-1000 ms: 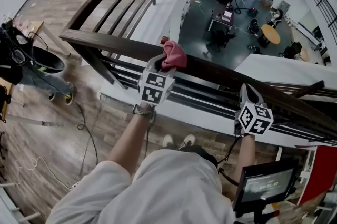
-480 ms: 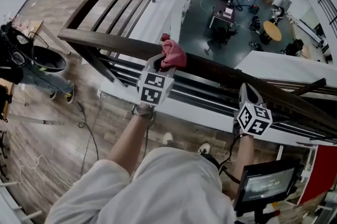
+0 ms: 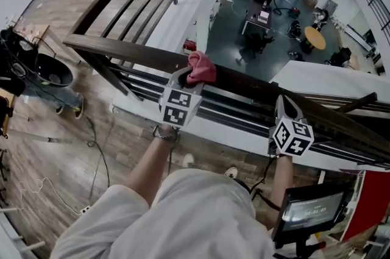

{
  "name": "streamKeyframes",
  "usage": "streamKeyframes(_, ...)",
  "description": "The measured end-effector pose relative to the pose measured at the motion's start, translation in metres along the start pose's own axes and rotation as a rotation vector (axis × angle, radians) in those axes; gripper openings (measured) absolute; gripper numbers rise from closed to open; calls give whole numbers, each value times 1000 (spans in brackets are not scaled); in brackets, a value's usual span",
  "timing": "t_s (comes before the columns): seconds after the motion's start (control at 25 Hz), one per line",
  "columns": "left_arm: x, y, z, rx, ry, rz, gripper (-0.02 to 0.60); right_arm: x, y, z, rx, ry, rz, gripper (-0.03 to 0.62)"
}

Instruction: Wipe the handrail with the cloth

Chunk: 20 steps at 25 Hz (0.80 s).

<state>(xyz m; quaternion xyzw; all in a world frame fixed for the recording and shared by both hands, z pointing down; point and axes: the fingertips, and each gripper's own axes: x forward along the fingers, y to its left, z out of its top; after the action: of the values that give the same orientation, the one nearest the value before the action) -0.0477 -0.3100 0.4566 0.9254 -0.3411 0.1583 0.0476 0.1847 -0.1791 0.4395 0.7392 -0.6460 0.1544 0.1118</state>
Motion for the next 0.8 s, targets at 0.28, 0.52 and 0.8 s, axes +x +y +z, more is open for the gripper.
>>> streamKeyframes(0.28, 15, -30, 11, -18, 5, 24, 97, -6, -40, 4, 12, -3, 19, 2)
streamKeyframes(0.52, 13, -37, 7, -29, 10, 23, 97, -8, -42, 1, 22, -13, 32, 2)
streamKeyframes(0.8, 19, -56, 9, -43, 13, 37, 97, -18, -69, 0, 53, -24, 30, 2)
